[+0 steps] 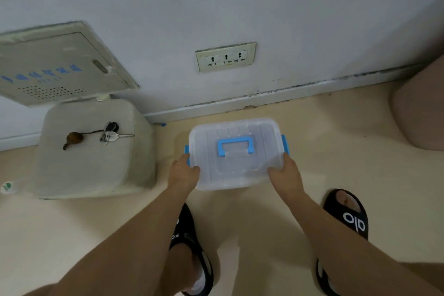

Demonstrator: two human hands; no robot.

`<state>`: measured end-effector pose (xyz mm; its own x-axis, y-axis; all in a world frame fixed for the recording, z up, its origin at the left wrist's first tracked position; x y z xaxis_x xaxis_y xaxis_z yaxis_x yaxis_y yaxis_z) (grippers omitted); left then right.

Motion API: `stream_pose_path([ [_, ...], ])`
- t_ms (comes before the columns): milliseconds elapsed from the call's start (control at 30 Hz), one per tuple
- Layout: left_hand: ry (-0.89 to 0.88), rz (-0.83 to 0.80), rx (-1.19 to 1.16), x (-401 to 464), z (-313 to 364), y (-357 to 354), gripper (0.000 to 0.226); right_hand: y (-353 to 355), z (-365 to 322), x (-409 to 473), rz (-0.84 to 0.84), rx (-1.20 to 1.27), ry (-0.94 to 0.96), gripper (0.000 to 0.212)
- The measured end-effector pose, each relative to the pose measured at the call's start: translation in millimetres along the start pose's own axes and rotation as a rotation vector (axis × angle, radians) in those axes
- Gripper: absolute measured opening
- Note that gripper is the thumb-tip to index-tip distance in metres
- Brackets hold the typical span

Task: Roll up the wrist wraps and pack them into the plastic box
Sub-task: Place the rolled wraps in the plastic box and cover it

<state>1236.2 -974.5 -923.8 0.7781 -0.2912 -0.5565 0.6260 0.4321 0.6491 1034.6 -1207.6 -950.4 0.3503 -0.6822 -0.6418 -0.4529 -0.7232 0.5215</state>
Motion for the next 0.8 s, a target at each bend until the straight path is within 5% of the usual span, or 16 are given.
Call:
stream_pose_path([
  [100,-0.007,0.019,-0.003,7.8,-0.5,-2.0,0.063,0.3,-7.4,0.2,0.045,-0.023,0.025,0.086],
  [233,0.008,0.021,-0.001,15.2,-2.9,-3.9,0.06,5.0,-28.4,-11.6,0.123,-0.097,0.082,0.059],
  [600,0.013,0.024,-0.03,23.1,0.6,-6.7,0.049,15.6,-21.3,6.9,0.135,-0.337,0.142,0.047],
  [800,0.003,0.037,-0.044,25.5,-4.0,0.5,0.059,21.8,-22.2,21.8,0.119,-0.192,0.066,0.038],
])
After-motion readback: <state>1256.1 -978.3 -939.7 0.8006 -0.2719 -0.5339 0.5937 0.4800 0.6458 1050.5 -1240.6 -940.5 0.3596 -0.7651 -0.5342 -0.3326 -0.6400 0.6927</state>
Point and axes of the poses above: each hand's wrist, its own x-axis towards the middle knuckle, its own y-axis out of the back of the hand, z = x × y, the point moved 5 cm from there along x, towards the middle knuckle, and after that the axes turned 5 degrees about -y, right-handed, at the moved point
